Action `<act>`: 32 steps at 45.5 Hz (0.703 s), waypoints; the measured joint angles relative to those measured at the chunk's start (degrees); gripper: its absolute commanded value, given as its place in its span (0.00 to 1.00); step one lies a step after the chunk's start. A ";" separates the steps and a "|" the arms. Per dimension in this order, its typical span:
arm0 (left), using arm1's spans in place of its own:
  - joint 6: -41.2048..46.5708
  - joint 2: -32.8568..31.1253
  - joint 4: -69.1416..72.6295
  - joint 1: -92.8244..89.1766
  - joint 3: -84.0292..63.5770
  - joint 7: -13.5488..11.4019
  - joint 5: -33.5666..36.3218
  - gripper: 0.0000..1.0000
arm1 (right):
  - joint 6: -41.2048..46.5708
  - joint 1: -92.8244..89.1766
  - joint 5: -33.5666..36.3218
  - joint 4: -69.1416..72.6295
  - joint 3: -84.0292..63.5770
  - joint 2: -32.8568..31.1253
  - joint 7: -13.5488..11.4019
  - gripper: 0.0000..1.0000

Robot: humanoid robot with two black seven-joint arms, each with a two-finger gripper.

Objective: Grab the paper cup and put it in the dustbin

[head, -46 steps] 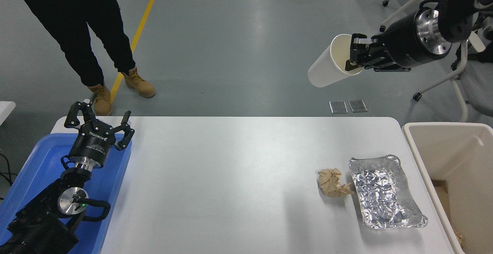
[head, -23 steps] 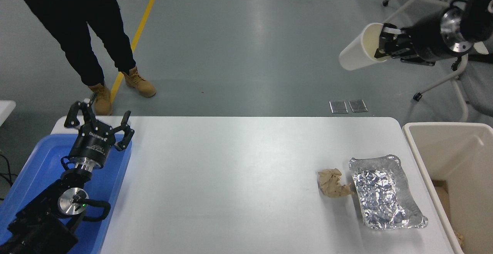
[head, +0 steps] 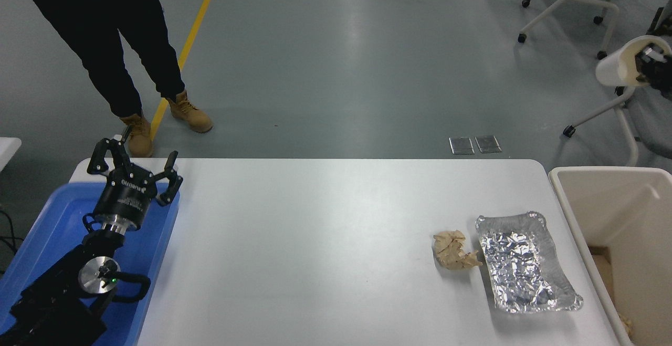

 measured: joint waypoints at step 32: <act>-0.04 -0.02 0.00 -0.01 0.00 -0.07 0.00 0.98 | -12.66 -38.13 1.73 -16.92 21.92 6.80 0.05 0.00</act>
